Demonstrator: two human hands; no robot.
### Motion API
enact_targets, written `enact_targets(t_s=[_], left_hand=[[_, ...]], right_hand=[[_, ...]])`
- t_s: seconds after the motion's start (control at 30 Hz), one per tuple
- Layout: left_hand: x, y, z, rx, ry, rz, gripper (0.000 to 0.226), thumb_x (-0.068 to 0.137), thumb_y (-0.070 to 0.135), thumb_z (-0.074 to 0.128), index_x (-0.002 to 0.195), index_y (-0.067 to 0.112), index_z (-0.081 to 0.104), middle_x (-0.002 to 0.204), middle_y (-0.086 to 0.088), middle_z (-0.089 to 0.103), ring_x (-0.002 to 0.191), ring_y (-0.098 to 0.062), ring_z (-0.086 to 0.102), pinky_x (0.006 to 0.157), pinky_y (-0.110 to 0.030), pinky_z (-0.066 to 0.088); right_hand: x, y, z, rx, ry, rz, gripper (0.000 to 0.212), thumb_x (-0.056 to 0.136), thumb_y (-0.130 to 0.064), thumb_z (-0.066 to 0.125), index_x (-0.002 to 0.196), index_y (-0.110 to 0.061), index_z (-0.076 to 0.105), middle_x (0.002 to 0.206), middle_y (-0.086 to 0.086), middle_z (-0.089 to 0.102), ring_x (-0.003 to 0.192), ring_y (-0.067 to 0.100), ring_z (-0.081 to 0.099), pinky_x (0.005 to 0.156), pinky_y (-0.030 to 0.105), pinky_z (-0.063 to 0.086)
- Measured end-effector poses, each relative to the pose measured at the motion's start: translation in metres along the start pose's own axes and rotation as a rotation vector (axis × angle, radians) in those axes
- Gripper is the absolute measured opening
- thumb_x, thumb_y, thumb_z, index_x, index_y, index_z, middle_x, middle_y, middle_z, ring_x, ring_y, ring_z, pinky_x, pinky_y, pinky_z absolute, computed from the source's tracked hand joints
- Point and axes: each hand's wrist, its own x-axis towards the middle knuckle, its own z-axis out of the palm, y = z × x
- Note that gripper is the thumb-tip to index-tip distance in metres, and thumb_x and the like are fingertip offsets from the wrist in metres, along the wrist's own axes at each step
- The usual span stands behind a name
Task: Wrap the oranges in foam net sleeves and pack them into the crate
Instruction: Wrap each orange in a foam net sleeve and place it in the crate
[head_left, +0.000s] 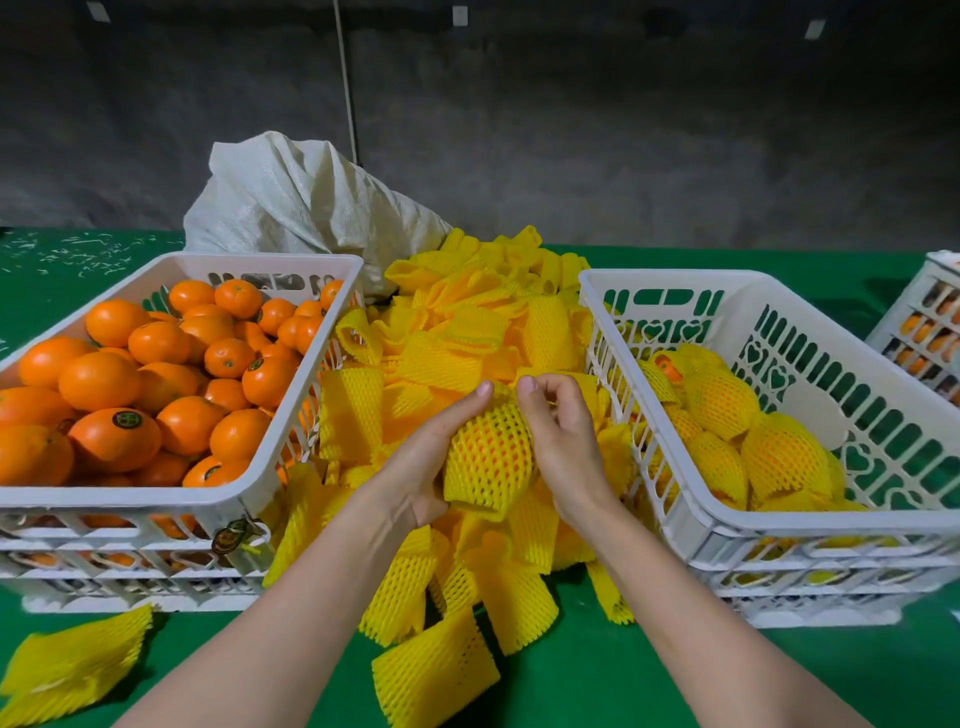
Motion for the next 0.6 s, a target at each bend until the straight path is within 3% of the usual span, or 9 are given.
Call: enact_targets(t_s=[0.07,0.13,0.27,0.4,0.5,0.6], left_hand=[[-0.001,0.0,0.001,0.01,0.038,0.051,0.041,0.067,0.046,0.064,0.09,0.015,0.078,0.09,-0.008,0.074,0.08,-0.021,0.072,0.064,-0.031,0.057],[-0.002,0.002,0.001,0.047,0.101,0.09,0.057,0.06,0.047,0.07,0.104,0.011,0.071,0.099,-0.011,0.073,0.087,-0.024,0.071,0.07,-0.035,0.056],[-0.002,0.0,0.001,0.035,0.111,0.124,0.058,0.06,0.043,0.07,0.106,0.009,0.068,0.105,-0.012,0.072,0.094,-0.025,0.07,0.076,-0.038,0.056],[-0.001,0.001,0.003,0.028,0.108,0.163,0.048,0.069,0.037,0.065,0.106,0.007,0.067,0.108,-0.014,0.071,0.097,-0.024,0.069,0.081,-0.036,0.058],[-0.001,0.002,0.009,0.021,0.108,0.17,0.046,0.071,0.041,0.061,0.104,0.01,0.067,0.105,-0.01,0.072,0.095,-0.022,0.07,0.079,-0.035,0.058],[0.001,0.0,0.026,-0.045,0.059,0.196,0.051,0.071,0.05,0.052,0.104,0.014,0.066,0.102,-0.005,0.074,0.091,-0.016,0.071,0.073,-0.03,0.059]], right_hand=[[-0.008,0.006,-0.001,-0.038,0.027,-0.063,0.028,0.086,-0.051,0.046,0.104,-0.03,0.046,0.106,-0.01,0.051,0.1,0.001,0.049,0.08,0.015,0.04],[-0.016,0.01,0.0,-0.076,0.053,-0.154,0.017,0.093,-0.047,0.044,0.108,-0.038,0.041,0.112,-0.015,0.047,0.104,-0.007,0.046,0.082,0.006,0.036],[-0.029,0.014,0.0,-0.161,0.017,-0.288,0.028,0.095,-0.035,0.04,0.122,-0.044,0.036,0.134,-0.012,0.042,0.129,0.003,0.037,0.099,0.013,0.032],[-0.034,0.013,-0.006,-0.31,-0.174,-0.264,0.043,0.088,-0.06,0.044,0.128,-0.057,0.026,0.145,-0.018,0.029,0.14,-0.004,0.011,0.1,-0.002,0.012],[-0.034,0.011,-0.012,-0.356,-0.246,-0.245,0.067,0.08,-0.047,0.064,0.129,-0.061,0.02,0.151,-0.012,0.023,0.137,-0.011,0.002,0.096,-0.007,0.009],[-0.03,0.006,-0.02,-0.355,-0.161,-0.291,0.077,0.074,-0.026,0.074,0.129,-0.053,0.027,0.145,-0.002,0.027,0.139,0.002,0.014,0.099,-0.002,0.016]])
